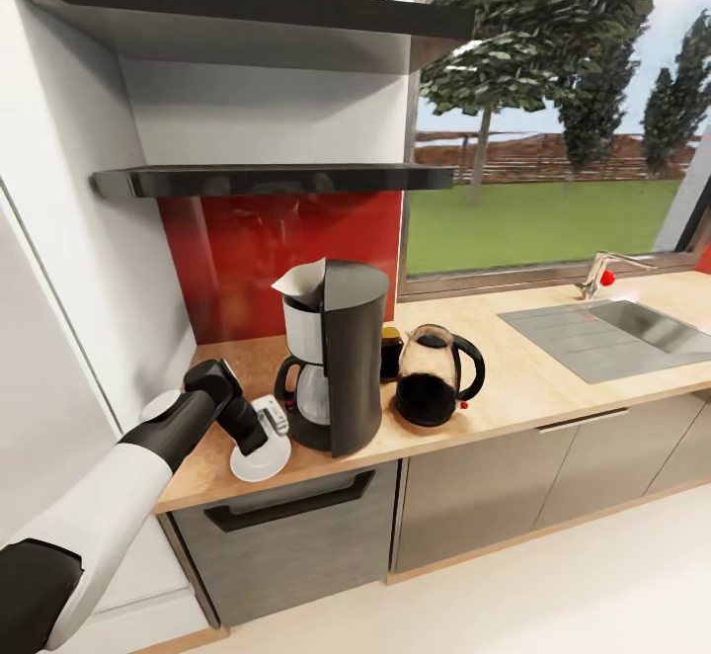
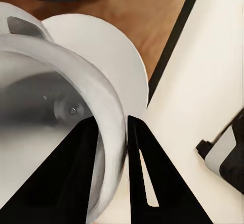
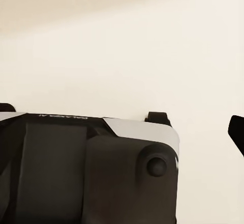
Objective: Set up a coffee station on the kitchen countertop: keep the coffee maker on the countertop, move the bottle of coffee from the kitchen shelf to the counter next to the coffee maker, place a paper coffee filter on top of the coffee maker, put the saucer next to the coffee maker with the coffee cup on the saucer, and place the electric kettle next to the coffee maker.
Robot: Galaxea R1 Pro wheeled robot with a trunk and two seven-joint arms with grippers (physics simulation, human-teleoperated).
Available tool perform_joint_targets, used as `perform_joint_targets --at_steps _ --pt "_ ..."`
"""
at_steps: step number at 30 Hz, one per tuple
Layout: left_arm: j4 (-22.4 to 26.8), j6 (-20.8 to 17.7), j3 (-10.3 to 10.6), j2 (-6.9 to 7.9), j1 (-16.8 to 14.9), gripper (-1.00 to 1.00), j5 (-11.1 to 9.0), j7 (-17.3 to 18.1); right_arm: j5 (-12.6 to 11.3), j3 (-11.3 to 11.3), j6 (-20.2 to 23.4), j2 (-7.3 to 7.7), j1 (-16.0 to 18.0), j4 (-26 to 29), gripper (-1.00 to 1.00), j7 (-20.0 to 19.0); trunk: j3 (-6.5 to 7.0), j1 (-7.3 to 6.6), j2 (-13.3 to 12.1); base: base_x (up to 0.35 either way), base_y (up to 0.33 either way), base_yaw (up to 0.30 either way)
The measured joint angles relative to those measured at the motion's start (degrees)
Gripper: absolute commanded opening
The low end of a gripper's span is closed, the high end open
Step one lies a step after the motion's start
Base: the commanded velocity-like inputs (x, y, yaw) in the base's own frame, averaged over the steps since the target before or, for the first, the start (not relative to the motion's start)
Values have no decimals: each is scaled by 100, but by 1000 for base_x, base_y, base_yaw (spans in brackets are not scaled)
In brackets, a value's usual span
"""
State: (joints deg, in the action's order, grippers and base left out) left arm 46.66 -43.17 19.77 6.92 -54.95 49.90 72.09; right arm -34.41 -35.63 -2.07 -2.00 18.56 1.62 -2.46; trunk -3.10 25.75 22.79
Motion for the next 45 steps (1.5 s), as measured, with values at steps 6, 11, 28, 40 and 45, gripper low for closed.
perform_joint_targets --at_steps 6,11,28,40,45 --pt "0 11 45 0 3 -100 41 288 2 0 0 0 0 0 100 4 0 0 0 0 0 0" --pt "0 21 61 5 0 -100 73 483 3 0 0 0 0 0 100 5 0 0 0 0 0 0" --pt "0 19 64 85 -1 -100 113 519 3 0 0 0 0 0 100 6 0 0 0 0 0 0" --pt "0 24 54 81 0 100 301 512 3 0 0 0 0 0 100 6 0 0 0 0 0 0" --pt "0 25 16 91 -1 100 308 511 3 0 0 0 0 0 100 6 0 0 0 0 0 0"
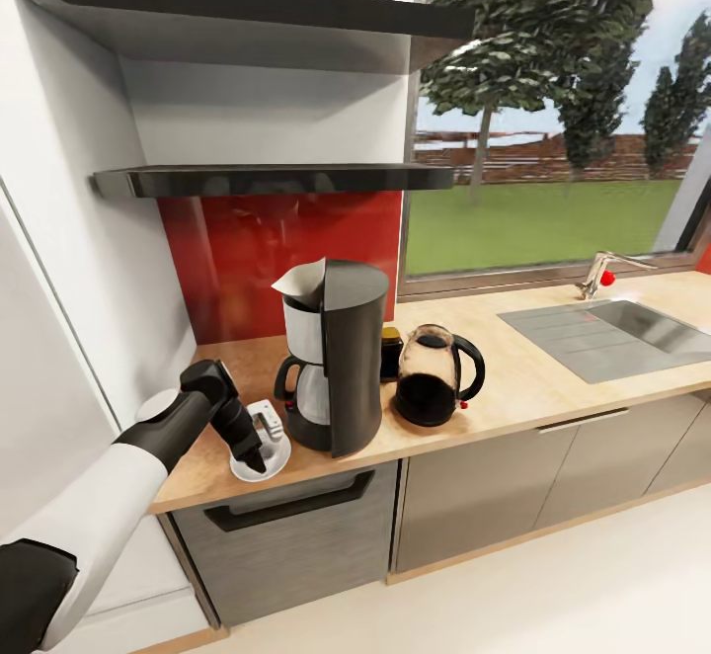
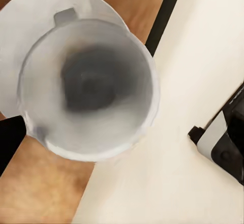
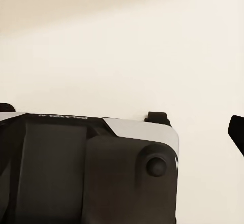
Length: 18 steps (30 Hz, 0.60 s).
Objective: Set up a coffee station on the kitchen countertop: keep the coffee maker on the countertop, move the bottle of coffee from the kitchen shelf to the counter next to the coffee maker, place a paper coffee filter on top of the coffee maker, put the saucer next to the coffee maker with the coffee cup on the saucer, and place the electric kettle next to the coffee maker.
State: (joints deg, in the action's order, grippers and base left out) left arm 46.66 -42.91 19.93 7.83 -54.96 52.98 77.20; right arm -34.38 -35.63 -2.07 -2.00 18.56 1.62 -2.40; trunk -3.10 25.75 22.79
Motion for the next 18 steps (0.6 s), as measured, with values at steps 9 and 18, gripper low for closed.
perform_joint_targets --at_steps 9,18 --pt "2 0 -5 3 0 100 3 0 0 0 0 0 1 0 100 0 0 0 0 0 0 0" --pt "59 -13 -21 12 -24 100 3 0 0 0 0 0 0 0 100 0 0 0 0 0 0 0"
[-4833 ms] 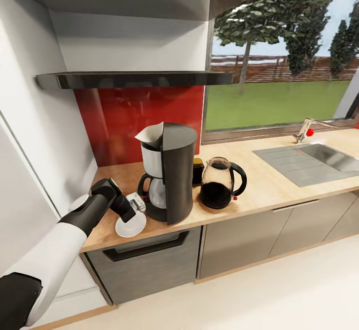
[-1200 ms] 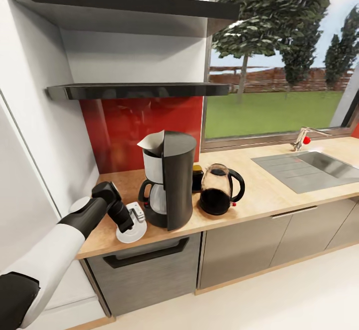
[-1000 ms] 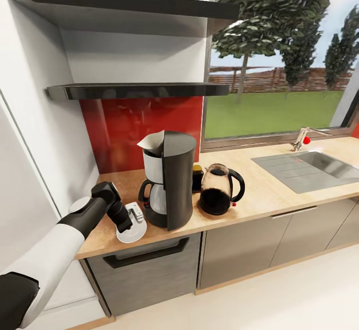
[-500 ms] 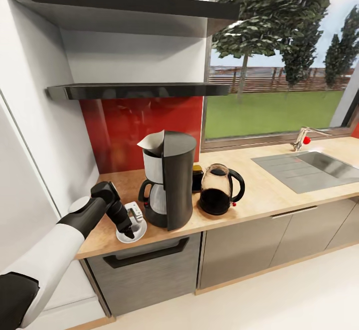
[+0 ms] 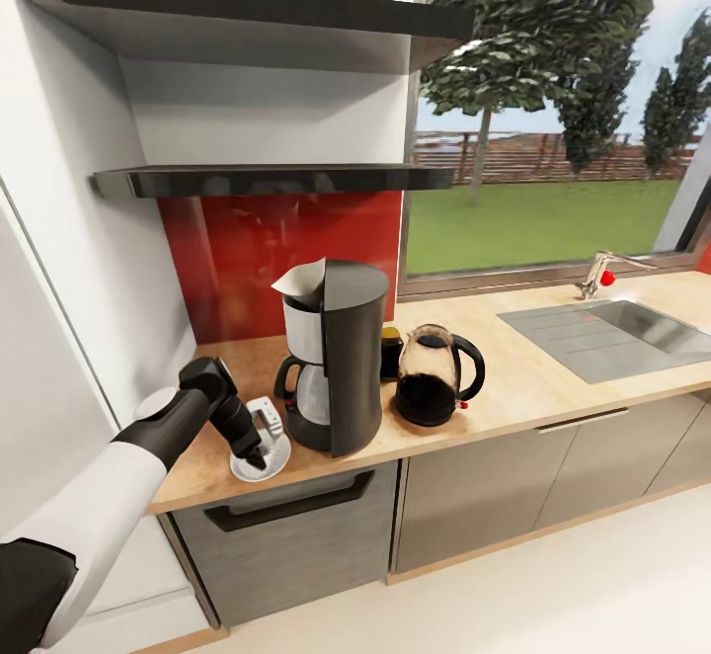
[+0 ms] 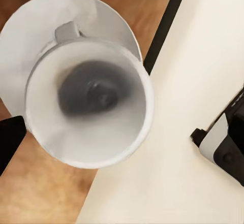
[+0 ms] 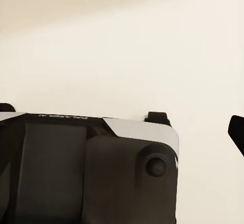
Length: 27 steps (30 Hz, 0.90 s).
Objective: Set up a coffee station on the kitchen countertop: keep the coffee maker on the countertop, move the bottle of coffee from the kitchen shelf to the counter next to the coffee maker, place a paper coffee filter on top of the coffee maker, put the saucer next to the coffee maker with the coffee cup on the saucer, and place the electric kettle next to the coffee maker.
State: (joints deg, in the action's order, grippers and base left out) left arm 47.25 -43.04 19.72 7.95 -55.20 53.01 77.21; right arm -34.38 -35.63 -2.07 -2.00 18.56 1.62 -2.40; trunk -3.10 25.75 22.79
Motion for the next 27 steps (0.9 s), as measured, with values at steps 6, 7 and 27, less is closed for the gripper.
perform_joint_targets --at_steps 6,7,27 --pt "34 -28 -82 0 -99 100 -3 -1 0 0 0 0 0 0 100 0 0 0 0 0 0 0" --pt "36 -32 -126 0 -147 100 -3 -1 0 0 0 0 0 0 100 0 0 0 0 0 0 0" --pt "169 21 -1288 328 -852 100 -12 -4 0 -4 0 0 0 0 100 10 0 0 0 0 0 0"
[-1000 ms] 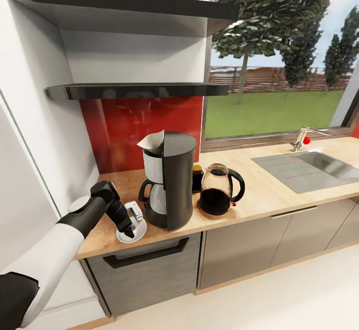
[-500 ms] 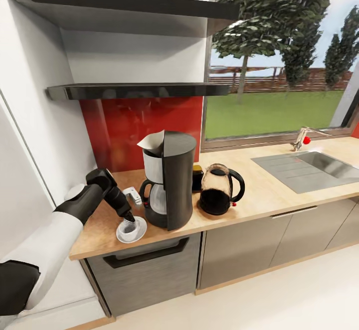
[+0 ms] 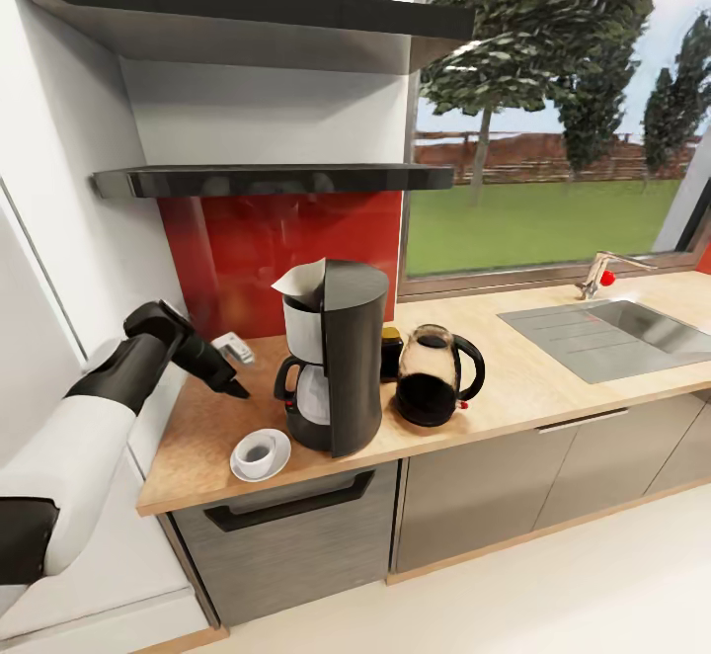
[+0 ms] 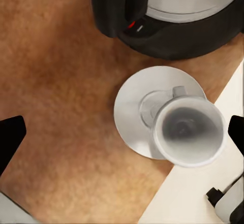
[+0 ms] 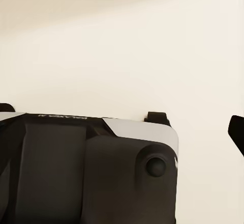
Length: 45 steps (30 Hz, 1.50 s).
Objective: Set up a coffee station on the kitchen countertop: keep the coffee maker on the countertop, move the bottle of coffee from the kitchen shelf to the counter next to the coffee maker, place a paper coffee filter on top of the coffee maker, put the saucer next to the coffee maker with the coffee cup on the saucer, and place the electric kettle next to the coffee maker.
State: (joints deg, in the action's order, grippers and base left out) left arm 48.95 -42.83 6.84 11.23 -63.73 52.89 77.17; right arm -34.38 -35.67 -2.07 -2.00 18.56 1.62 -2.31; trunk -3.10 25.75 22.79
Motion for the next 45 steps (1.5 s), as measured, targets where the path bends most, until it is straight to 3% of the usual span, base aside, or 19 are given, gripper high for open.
perform_joint_targets --at_steps 8,25,32,36,40,45 --pt "2 12 -133 31 47 100 3 2 0 4 0 0 0 0 100 1 0 1 -1 -31 0 0" --pt "11 19 -148 33 74 100 -28 3 0 4 2 0 0 0 100 2 0 3 -1 -295 0 0" --pt "11 -5 -175 46 84 100 -93 13 0 4 3 -1 0 0 100 2 0 0 0 -72 0 0" --pt "5 -4 -178 129 155 100 -222 19 0 4 3 -6 0 0 100 2 0 0 0 -4 0 0" --pt "4 31 -176 276 384 100 -524 21 0 -1 0 -8 0 0 100 0 0 0 0 0 0 0" --pt "5 503 -165 340 801 100 -709 28 6 -5 0 -15 0 0 100 0 -1 0 -1 0 0 0"
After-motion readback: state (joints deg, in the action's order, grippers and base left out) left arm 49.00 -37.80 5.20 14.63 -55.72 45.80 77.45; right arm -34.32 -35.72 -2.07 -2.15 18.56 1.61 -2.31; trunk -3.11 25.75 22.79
